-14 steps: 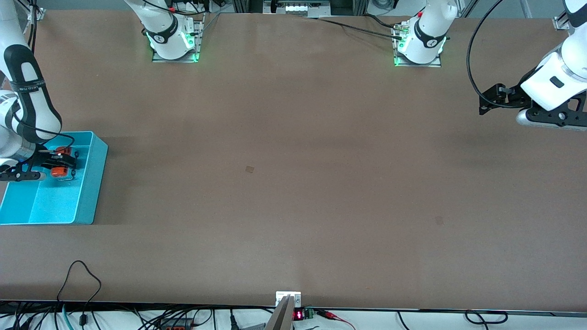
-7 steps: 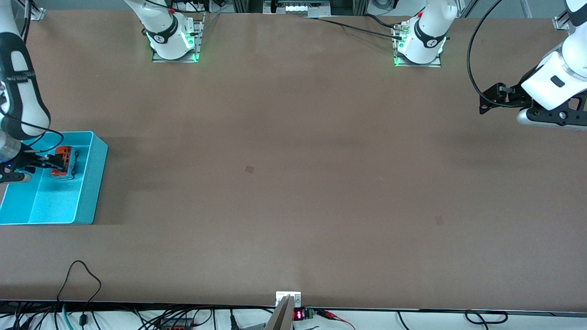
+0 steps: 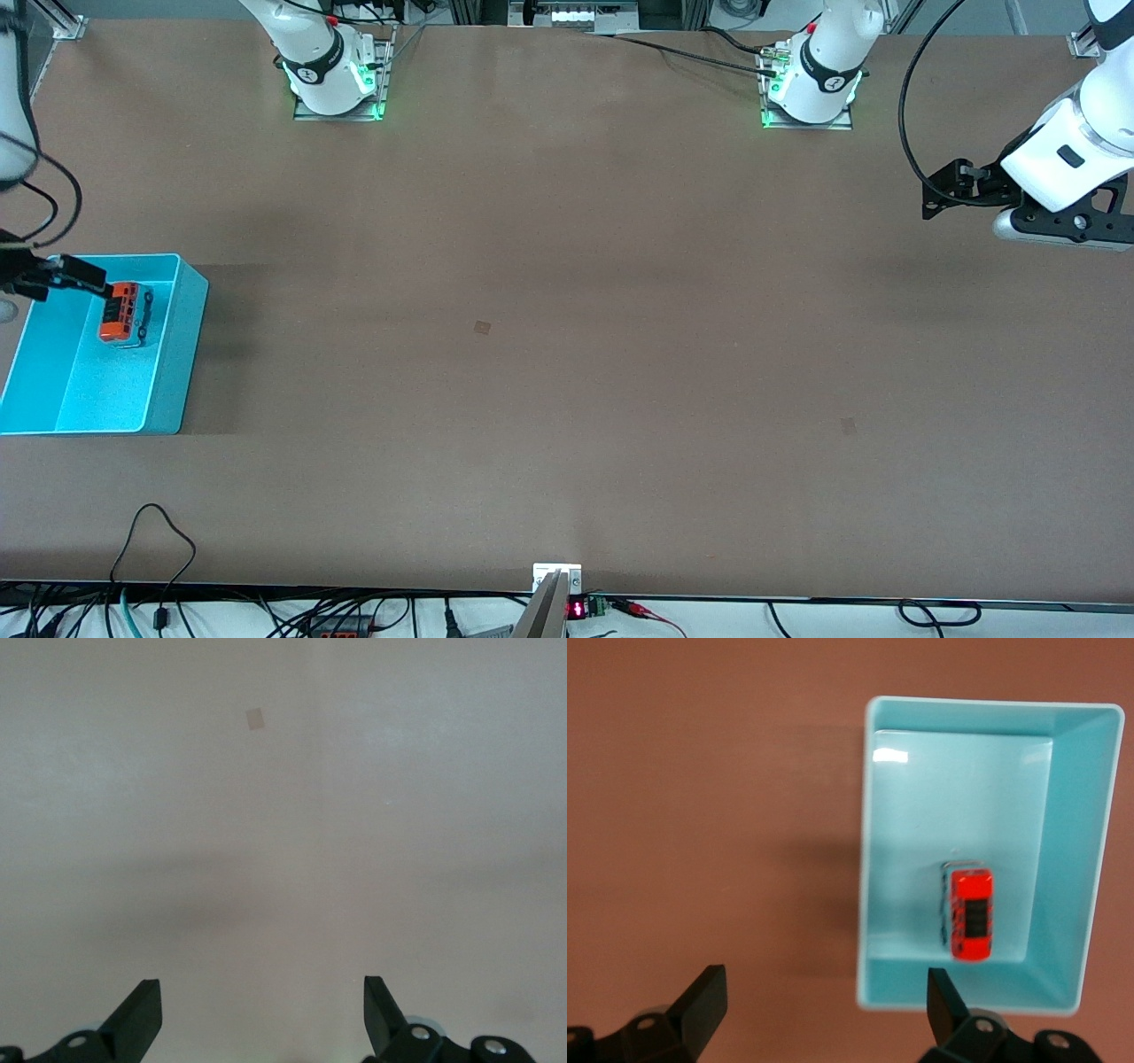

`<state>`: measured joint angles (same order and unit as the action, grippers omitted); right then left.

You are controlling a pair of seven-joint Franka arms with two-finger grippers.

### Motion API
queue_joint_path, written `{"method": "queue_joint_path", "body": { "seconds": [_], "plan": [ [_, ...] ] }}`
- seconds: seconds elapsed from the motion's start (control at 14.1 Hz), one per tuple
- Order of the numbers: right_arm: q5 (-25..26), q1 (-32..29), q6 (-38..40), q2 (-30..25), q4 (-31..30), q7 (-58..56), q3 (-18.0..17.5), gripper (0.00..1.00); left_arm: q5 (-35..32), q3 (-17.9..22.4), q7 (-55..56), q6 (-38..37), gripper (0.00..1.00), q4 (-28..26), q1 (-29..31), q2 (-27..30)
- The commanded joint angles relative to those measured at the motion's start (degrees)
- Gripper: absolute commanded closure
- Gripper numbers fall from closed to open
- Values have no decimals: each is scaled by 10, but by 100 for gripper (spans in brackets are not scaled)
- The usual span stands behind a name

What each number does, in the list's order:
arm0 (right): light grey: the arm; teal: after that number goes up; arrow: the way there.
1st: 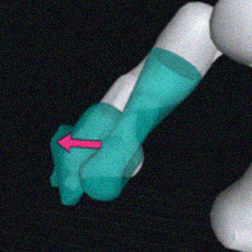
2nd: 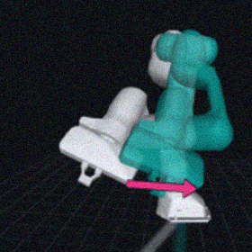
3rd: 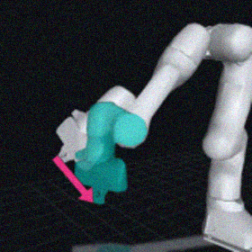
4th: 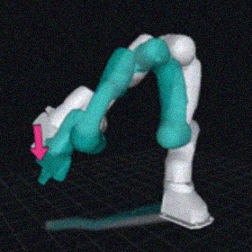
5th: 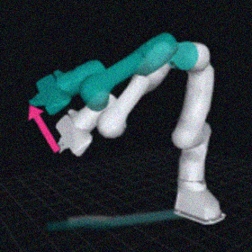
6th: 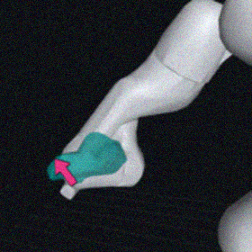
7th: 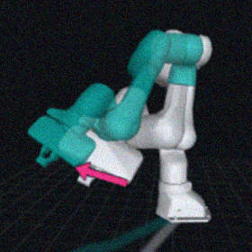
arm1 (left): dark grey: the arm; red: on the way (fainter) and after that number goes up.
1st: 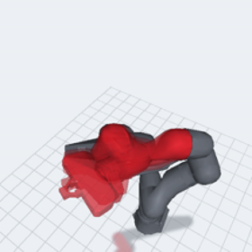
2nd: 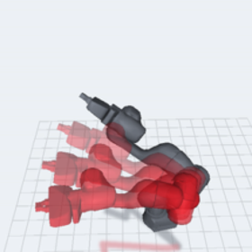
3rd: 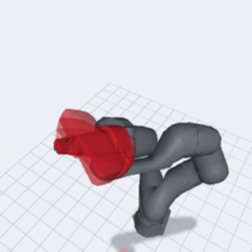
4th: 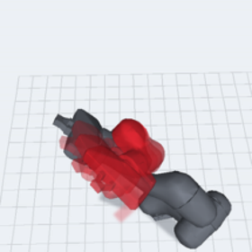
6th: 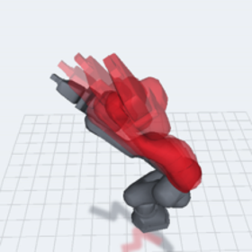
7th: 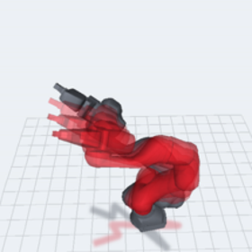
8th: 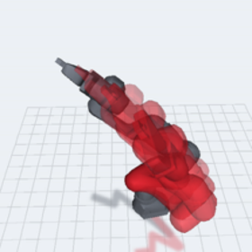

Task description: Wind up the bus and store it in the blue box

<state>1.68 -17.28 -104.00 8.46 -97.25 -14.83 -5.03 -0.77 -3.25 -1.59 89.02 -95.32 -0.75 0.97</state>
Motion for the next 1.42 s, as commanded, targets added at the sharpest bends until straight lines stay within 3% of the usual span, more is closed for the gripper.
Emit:
{"method": "queue_joint_path", "body": {
  "seconds": [0.0, 0.36, 0.57, 0.85, 1.35],
  "plan": [
    [2, 56, 149, 7, 120, 75, -1, 0, 11, -3, 4, -15, 0, 10, 0, 3],
    [-3, 97, 222, -51, 128, 87, 6, 0, 10, -3, 4, -15, 0, 10, 2, 3],
    [-4, 116, 221, -56, 116, 88, 15, 0, 10, -4, 4, -15, 0, 10, 0, 3],
    [-9, 146, 223, -82, 80, 90, 53, 0, 10, -4, 4, -15, 0, 10, 0, 3],
    [-9, 167, 224, -83, 75, 91, 73, 0, 7, -4, 2, -16, 0, 20, 0, 2]
  ]
}}
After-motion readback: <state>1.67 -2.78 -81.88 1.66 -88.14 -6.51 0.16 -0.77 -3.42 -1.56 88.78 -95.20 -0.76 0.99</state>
